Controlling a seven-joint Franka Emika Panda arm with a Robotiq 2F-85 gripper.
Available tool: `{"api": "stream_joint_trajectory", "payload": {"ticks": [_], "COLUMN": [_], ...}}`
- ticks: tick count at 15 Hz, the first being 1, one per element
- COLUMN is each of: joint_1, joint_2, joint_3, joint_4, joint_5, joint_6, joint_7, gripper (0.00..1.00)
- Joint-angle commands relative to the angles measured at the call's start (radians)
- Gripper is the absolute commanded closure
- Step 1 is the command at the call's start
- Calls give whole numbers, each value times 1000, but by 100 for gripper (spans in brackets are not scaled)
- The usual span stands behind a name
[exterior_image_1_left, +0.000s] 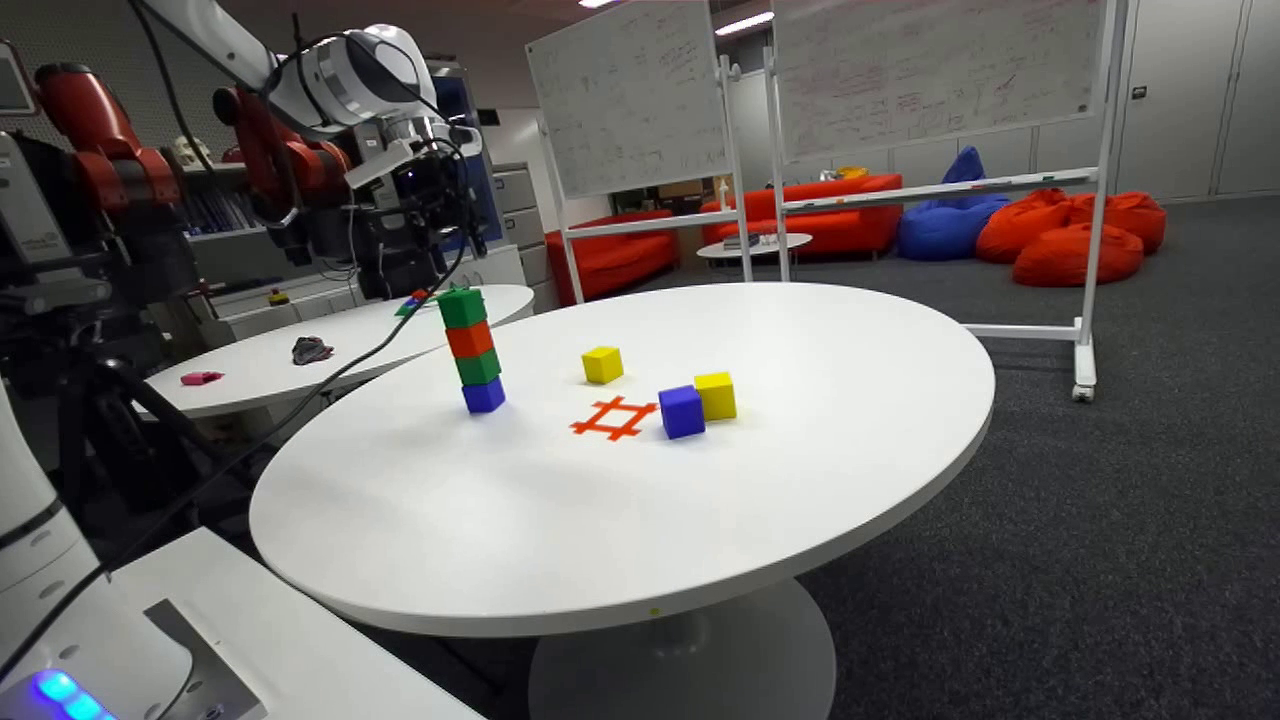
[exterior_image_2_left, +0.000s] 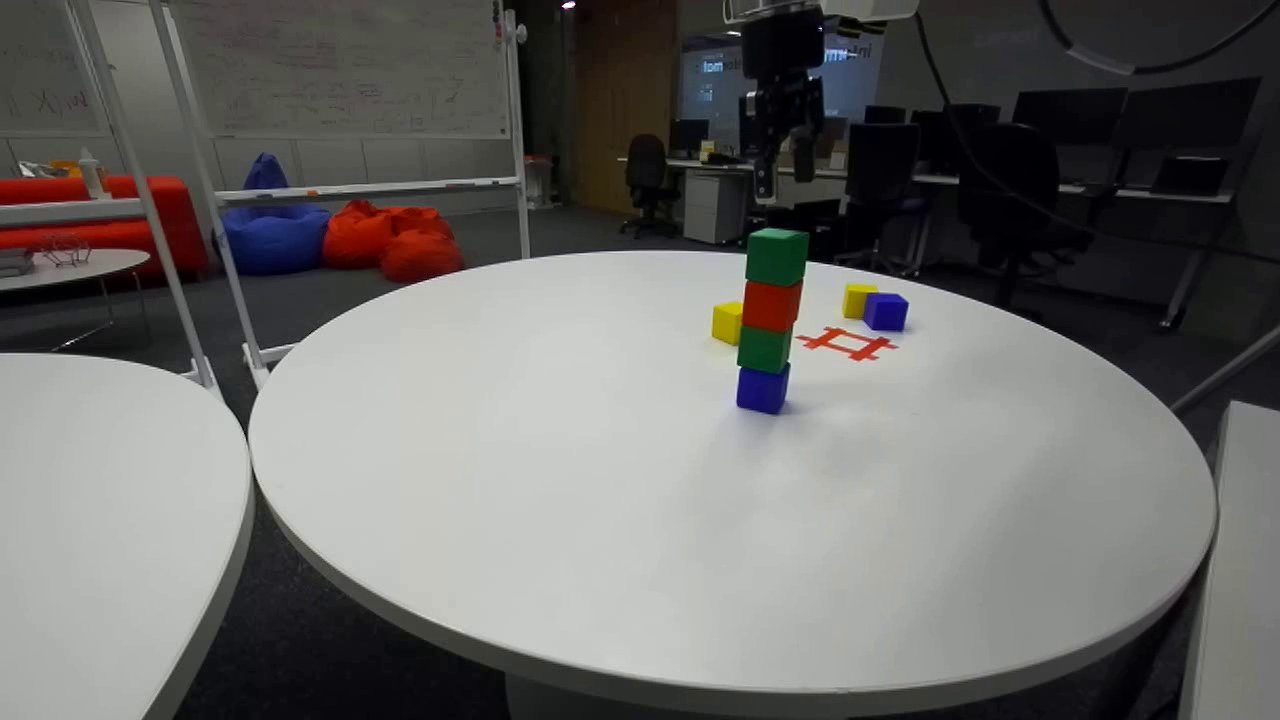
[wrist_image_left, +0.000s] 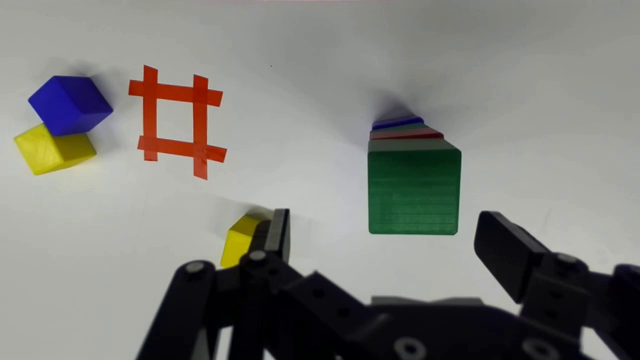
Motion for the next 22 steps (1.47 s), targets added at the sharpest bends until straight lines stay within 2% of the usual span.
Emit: {"api": "stream_joint_trajectory", "payload": {"ticks": [1,22], "joint_1": [0,13], "joint_2": [-2,29], "joint_3": [9,25], "joint_4": [0,3], "joint_5": [-12,-2], "joint_6": [-7,-4], "joint_7": [-7,-4], "gripper": [0,0]}}
